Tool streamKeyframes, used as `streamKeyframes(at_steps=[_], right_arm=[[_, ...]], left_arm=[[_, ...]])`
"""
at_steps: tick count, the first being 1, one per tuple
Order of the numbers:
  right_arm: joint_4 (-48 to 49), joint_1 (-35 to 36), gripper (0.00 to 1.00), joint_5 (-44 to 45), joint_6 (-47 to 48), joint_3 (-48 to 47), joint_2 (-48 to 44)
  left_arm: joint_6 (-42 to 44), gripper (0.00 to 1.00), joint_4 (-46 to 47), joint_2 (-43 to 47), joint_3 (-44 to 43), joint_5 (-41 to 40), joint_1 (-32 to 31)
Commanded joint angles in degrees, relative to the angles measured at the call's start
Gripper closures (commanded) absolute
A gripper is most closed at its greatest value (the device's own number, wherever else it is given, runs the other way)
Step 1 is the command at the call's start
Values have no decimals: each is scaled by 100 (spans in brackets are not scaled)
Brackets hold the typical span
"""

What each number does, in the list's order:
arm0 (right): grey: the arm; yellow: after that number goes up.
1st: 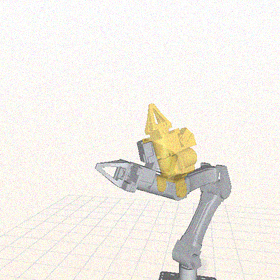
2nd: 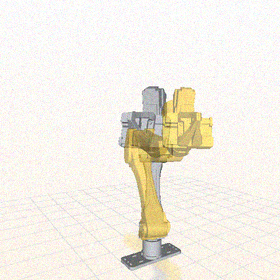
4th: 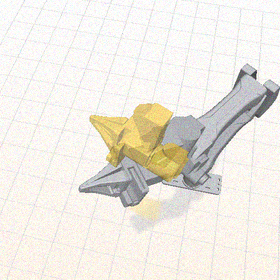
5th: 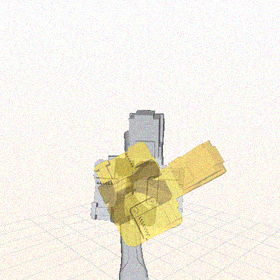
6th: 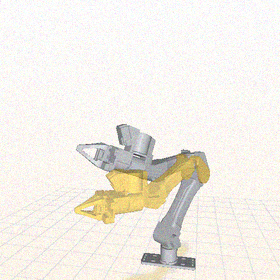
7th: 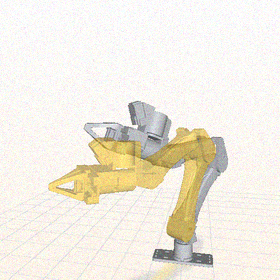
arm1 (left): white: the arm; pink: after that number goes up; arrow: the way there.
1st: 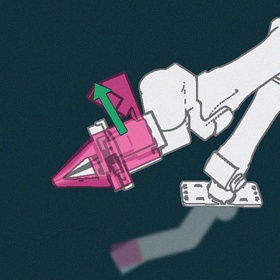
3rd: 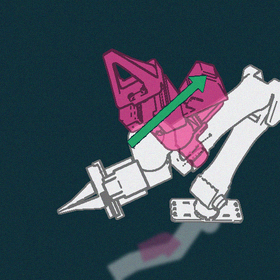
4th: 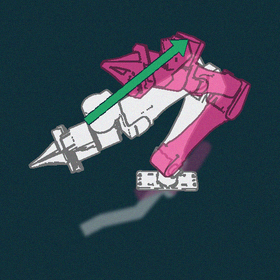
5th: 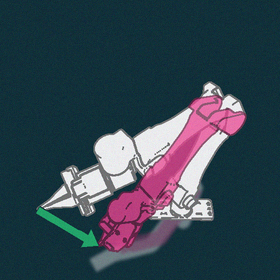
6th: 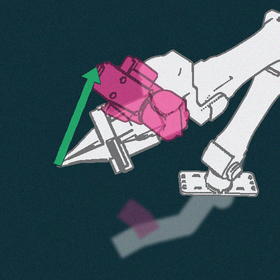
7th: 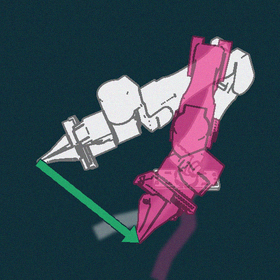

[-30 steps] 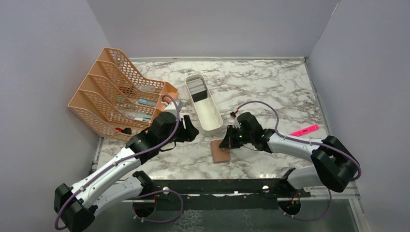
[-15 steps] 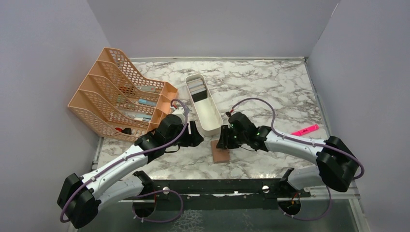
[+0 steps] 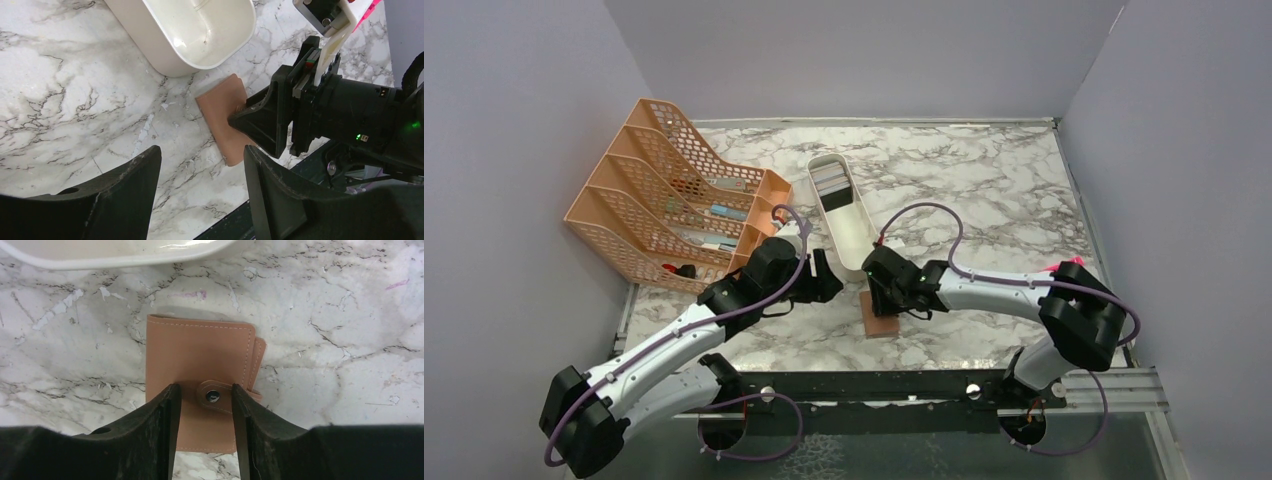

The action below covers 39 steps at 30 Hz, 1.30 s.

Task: Put the credit cards into the card holder
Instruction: Open the card holder at the center of the board.

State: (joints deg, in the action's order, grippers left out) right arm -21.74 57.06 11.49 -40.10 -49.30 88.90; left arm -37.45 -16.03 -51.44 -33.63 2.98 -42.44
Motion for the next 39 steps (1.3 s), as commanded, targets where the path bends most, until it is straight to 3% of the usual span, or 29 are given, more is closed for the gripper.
streamKeyframes(at_steps=[1, 8, 13, 18, 26, 29, 33, 39], right_arm=[[-401, 77, 59, 561, -53, 126, 337], [-108, 77, 98, 551, -89, 450, 412], [634, 15, 99, 2, -86, 832, 78], [1500, -55, 99, -879, -310, 1268, -315], [1500, -61, 99, -989, -329, 1350, -776], [838, -54, 99, -834, -256, 1053, -766], [-94, 86, 73, -367, -581, 656, -974], [-422, 331, 59, -85, -876, 533, -969]], left_arm=[[27, 35, -45, 143, -128, -206, 14], [42, 35, -53, 148, -122, -216, 15], [98, 38, -32, 95, -96, -39, 13], [-1, 48, 208, -120, -11, 334, -20], [-631, 66, 1749, -870, 571, 869, -342], [-676, 71, 1989, -1281, 538, 899, -444], [-775, 77, 2503, -1593, 622, 950, -502], [-922, 79, 3199, -2057, 751, 1163, -516]])
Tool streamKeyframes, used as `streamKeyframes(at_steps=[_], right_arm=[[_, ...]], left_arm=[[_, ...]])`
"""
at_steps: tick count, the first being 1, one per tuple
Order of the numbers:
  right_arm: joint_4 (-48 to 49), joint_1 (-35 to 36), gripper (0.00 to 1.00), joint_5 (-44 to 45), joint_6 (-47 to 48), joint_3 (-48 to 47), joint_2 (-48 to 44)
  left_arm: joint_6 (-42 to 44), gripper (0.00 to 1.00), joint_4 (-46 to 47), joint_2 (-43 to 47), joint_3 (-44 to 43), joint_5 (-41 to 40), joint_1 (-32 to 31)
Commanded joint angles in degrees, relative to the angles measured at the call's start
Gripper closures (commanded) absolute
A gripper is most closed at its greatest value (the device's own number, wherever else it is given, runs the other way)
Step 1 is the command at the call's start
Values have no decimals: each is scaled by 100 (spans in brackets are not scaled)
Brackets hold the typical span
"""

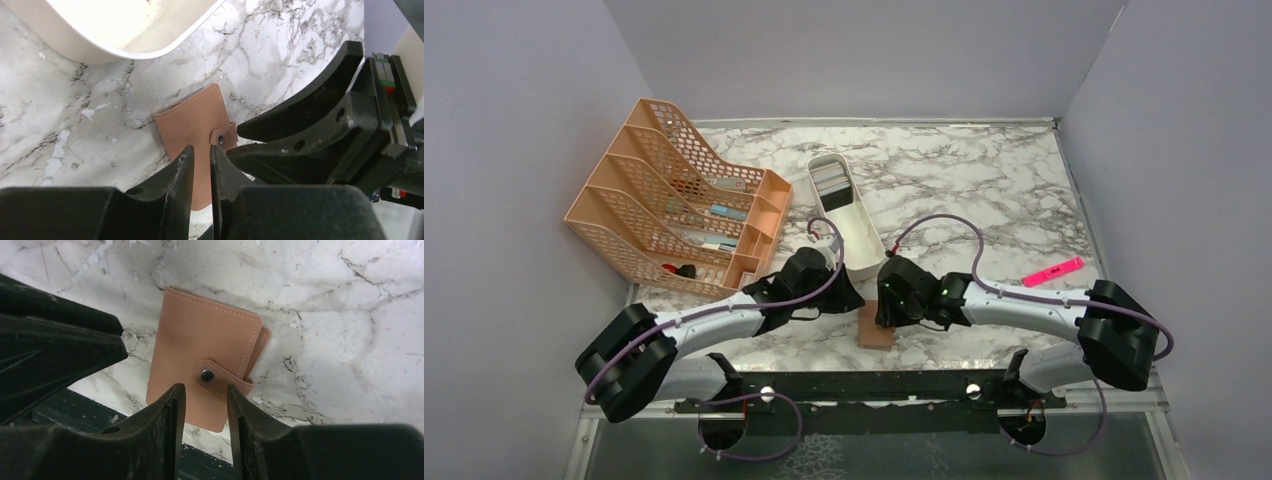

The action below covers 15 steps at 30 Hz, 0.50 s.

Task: Put the credit cards into the card holder
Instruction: Open the card holder at the center of the board.

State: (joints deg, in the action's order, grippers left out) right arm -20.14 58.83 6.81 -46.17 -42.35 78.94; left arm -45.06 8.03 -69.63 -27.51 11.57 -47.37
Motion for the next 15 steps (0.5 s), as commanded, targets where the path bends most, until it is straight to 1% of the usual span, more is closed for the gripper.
streamKeyframes(at_steps=[1, 6, 11, 13, 15], right_arm=[[-579, 181, 57, 389, -289, -201, 100], [-590, 319, 53, 606, -311, -443, 597], [-722, 338, 52, 925, -363, -519, 1086], [-667, 335, 55, 956, -337, -419, 1179], [-731, 336, 64, 1071, -346, -334, 1242]], left_arm=[[-169, 80, 817, -322, 135, 310, -28], [-182, 82, 981, -611, 150, 357, -46], [-203, 83, 1086, -926, 132, 376, -121], [-234, 83, 1091, -1058, 134, 338, -135], [-240, 84, 1087, -1188, 137, 310, -161]])
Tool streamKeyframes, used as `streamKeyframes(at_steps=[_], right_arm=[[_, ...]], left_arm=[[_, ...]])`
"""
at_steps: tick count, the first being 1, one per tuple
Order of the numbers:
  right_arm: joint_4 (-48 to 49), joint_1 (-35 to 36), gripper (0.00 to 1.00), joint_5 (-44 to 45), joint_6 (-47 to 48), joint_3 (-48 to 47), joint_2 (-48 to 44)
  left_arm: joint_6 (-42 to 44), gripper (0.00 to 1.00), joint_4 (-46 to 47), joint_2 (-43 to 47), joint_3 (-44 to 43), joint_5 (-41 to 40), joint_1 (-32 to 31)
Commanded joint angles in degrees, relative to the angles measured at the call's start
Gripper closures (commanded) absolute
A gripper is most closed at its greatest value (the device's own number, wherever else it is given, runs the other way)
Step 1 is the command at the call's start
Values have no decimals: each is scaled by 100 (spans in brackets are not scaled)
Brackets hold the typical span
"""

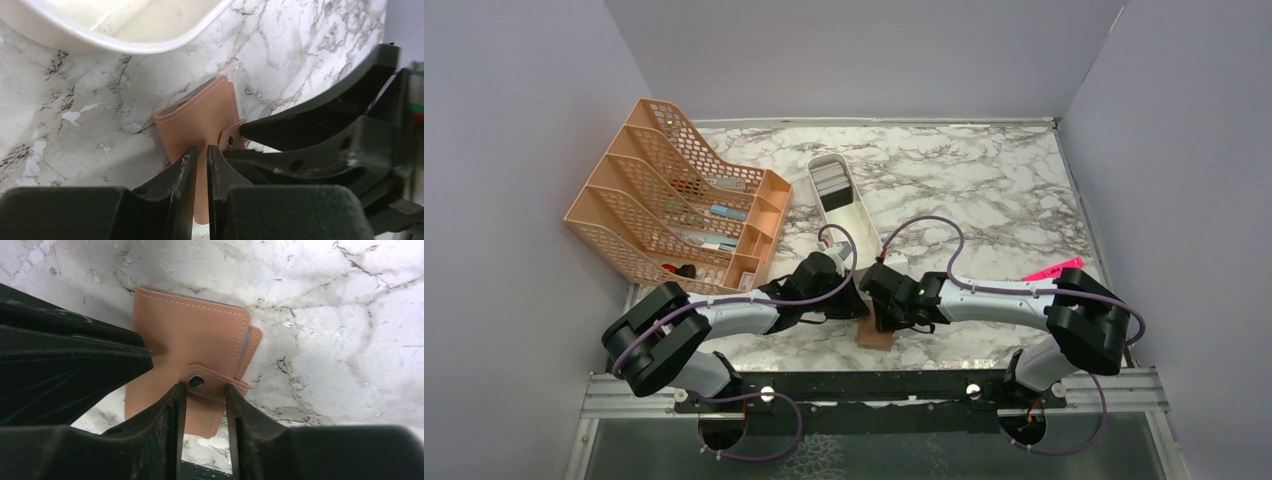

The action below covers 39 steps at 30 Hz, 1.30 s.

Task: Put the credit cards into the card holder
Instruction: Open the card holder at the center of the board.

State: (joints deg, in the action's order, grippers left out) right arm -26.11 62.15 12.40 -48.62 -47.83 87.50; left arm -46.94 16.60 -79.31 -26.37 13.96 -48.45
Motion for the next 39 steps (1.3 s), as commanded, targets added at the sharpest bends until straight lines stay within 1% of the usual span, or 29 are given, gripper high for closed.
streamKeyframes(at_steps=[1, 7, 16, 24, 25, 27, 31, 33, 36, 39], right_arm=[[-158, 7, 69, 579, -122, 264, 385], [-341, 8, 98, 1015, -222, 443, 183], [-296, 7, 99, 1345, -460, 768, -401], [-751, 8, 99, 1800, -802, 835, -640], [-732, 8, 99, 1824, -814, 845, -681], [-513, 8, 99, 1880, -640, 875, -845], [475, 3, 99, 1750, -2, 1105, -1435], [1004, -2, 99, 1521, 243, 1260, -1819], [1774, -1, 99, 1093, 451, 1548, -2398], [2092, -1, 99, 806, 502, 1650, -2701]], left_arm=[[-52, 84, 230, -271, 21, 47, -80], [-36, 84, 209, -552, 56, -154, -161], [18, 86, -282, -884, 61, -664, -196], [-45, 86, -446, -729, 48, -707, -216], [-60, 84, -480, -662, 18, -671, -219], [-49, 78, -569, -478, -75, -565, -235], [93, 62, -964, 103, -324, -633, -317], [173, 56, -1219, 366, -443, -711, -331], [202, 53, -1577, 749, -516, -902, -332], [177, 51, -1842, 1066, -490, -1101, -337]])
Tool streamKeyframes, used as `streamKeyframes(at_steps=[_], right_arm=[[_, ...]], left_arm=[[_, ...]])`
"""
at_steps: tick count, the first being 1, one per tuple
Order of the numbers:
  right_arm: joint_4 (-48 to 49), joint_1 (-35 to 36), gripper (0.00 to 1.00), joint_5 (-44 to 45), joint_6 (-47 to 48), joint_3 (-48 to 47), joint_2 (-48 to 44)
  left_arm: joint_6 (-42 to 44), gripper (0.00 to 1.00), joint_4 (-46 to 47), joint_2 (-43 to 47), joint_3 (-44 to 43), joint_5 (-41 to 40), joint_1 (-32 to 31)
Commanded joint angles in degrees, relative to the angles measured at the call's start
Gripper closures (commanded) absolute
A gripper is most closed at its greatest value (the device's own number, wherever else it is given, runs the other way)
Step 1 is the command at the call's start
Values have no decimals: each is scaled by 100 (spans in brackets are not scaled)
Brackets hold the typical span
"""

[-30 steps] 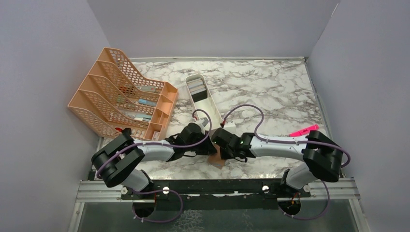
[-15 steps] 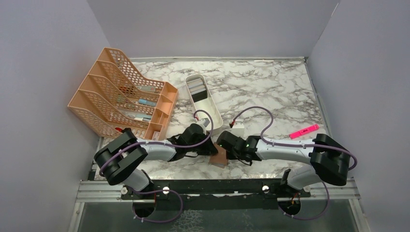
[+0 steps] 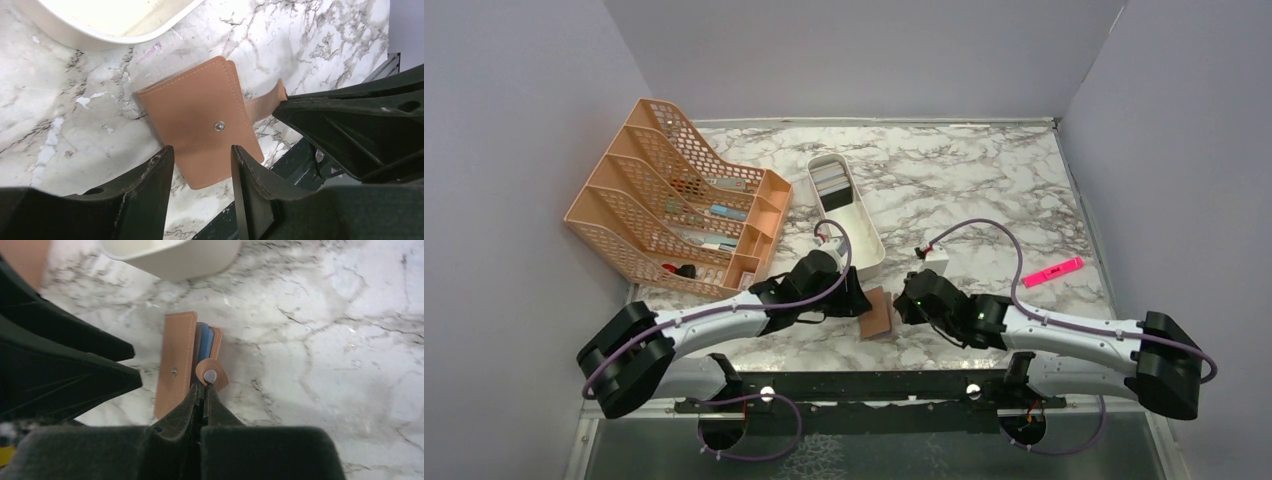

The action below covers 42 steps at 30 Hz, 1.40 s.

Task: Put the credit cards into the card holder
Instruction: Open the card holder at the center of the board.

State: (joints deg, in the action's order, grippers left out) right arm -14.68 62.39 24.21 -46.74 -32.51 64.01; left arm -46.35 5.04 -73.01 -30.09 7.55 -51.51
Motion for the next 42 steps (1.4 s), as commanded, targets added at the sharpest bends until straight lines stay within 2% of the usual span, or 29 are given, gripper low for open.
streamKeyframes(at_steps=[1, 8, 15, 20, 23, 29, 31, 34, 36, 39, 42], right_arm=[[971, -30, 99, -450, 317, 95, -381], [1134, -30, 99, -848, 403, -53, -408], [1027, -30, 99, -803, 342, -47, -360], [930, -25, 99, -740, 292, 19, -449], [826, -25, 99, -710, 268, 70, -461], [-43, -25, 99, -56, -143, 143, -404], [-605, -25, 92, 151, -379, -49, -282], [-1176, -25, 74, 96, -521, -439, -182], [-1467, -25, 64, -124, -553, -729, -161], [-1470, -25, 58, -653, -412, -997, -209], [-928, -23, 56, -1428, -305, -956, -359]], left_arm=[[110, 49, -747, 504, -118, -488, -27], [100, 40, -758, 831, -76, -321, -26], [164, 36, -867, 859, -48, -420, -27], [258, 37, -1035, 754, -66, -676, -26], [322, 46, -1155, 650, -118, -760, -26], [361, 84, -1542, 661, -243, -981, -26], [272, 93, -1523, 726, -214, -920, -28], [102, 100, -1308, 824, -138, -769, -27], [-14, 100, -1115, 904, -109, -649, -22], [-175, 100, -851, 1042, -48, -546, -31], [-252, 100, -701, 1135, 0, -592, -27]])
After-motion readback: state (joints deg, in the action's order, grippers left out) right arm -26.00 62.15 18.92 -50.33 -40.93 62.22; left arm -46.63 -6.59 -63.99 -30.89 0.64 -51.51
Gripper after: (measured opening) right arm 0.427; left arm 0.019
